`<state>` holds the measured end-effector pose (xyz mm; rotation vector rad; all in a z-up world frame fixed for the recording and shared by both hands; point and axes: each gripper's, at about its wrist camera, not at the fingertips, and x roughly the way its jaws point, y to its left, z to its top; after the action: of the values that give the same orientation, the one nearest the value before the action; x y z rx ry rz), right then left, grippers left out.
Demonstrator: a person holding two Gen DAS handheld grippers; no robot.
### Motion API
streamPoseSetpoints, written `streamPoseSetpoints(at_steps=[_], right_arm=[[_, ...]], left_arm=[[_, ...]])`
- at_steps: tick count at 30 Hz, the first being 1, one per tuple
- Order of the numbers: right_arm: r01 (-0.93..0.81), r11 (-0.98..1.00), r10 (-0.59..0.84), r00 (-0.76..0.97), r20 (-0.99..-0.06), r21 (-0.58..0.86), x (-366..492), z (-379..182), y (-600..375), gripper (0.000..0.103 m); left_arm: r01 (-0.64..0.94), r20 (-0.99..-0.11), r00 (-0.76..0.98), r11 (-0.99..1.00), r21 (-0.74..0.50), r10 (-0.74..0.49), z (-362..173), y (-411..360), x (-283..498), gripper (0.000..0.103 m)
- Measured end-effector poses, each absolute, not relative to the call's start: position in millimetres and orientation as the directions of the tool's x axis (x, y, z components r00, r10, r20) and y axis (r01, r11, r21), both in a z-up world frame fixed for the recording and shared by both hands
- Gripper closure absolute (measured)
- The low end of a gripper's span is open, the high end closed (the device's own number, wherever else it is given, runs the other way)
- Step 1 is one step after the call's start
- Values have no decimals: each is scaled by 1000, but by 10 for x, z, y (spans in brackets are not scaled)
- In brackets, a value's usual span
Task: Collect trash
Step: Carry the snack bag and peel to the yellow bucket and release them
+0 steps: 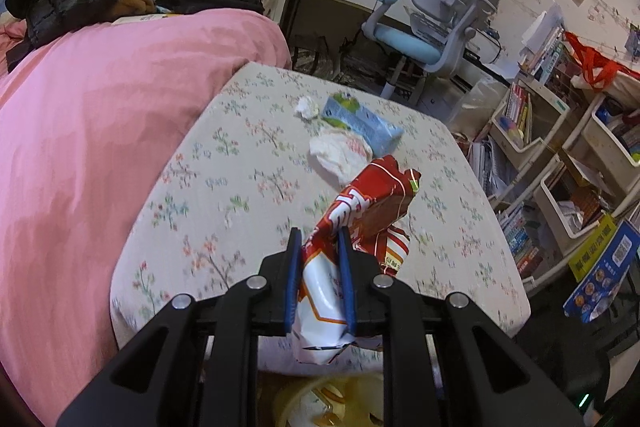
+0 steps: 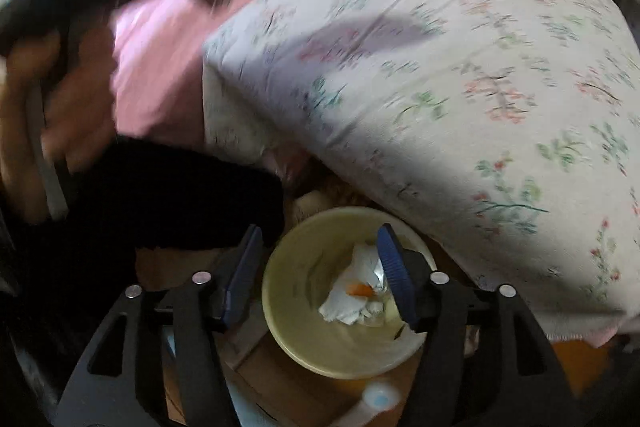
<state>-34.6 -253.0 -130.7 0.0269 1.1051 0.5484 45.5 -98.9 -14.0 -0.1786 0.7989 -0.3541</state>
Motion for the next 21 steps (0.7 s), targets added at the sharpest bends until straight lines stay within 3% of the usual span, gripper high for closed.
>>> streamPoseSetpoints(at_steps=[9, 15, 18, 21], right_arm=[[-267, 887, 462, 545, -699, 377, -305, -948, -2960, 43], [-200, 875, 465, 600, -651, 441, -322, -903, -3158, 43], [-179, 870, 463, 616, -637, 459, -332, -883, -3296, 43], [-173, 866, 465, 624, -628, 470, -320, -866, -3367, 42]], left_arm=[[308, -726, 561, 915, -262, -397, -340, -1215, -68, 84], [389, -825, 435, 902, -187, -359, -615, -1453, -478, 79], [411, -854, 400, 898, -157, -332, -689, -1493, -562, 55], [414, -852, 402, 897, -156, -334, -662, -1449, -564, 50]])
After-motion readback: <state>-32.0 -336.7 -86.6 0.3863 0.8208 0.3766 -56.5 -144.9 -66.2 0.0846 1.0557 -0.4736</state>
